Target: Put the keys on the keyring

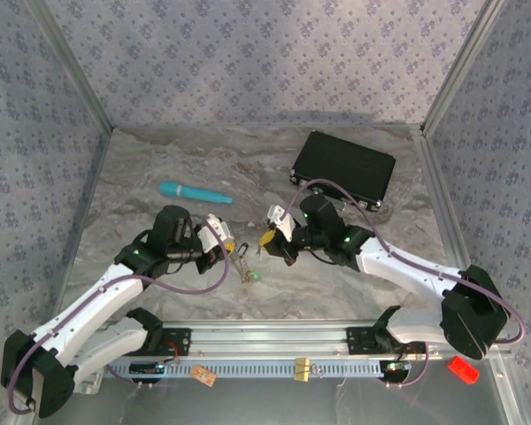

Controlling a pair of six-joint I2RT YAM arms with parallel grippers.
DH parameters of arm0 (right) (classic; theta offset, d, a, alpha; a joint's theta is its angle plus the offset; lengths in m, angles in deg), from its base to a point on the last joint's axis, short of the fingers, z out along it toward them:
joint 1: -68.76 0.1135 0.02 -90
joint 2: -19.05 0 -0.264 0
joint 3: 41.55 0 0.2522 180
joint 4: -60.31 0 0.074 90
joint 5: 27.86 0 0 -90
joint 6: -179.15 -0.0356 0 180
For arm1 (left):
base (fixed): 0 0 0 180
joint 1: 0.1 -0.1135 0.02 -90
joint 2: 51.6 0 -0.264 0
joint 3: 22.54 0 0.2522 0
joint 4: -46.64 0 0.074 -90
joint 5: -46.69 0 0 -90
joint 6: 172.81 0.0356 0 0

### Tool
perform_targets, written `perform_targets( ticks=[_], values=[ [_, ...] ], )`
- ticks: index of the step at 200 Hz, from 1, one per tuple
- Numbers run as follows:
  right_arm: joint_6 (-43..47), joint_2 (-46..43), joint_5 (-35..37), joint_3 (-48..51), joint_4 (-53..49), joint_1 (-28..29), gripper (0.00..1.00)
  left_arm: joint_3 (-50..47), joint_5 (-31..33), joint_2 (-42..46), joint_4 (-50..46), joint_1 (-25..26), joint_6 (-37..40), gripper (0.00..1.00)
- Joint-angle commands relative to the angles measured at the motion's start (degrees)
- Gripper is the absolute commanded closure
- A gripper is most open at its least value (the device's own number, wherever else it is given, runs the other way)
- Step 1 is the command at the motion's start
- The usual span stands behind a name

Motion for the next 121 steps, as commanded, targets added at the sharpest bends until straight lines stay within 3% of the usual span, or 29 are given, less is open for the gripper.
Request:
perform_targets(
  ticks=[1,121],
  values=[
    [-2.0,1.7,-5.1,-3.9,-0.8,0.6,1.00,-0.1,-3.3,1.5,2.8,0.5,-0.9,1.00],
    [-4.0,7.2,2.2,-5.3,5.4,6.8,1.00,-2.0,-3.7,1.8,5.1,1.2,-1.0,1.00]
  ],
)
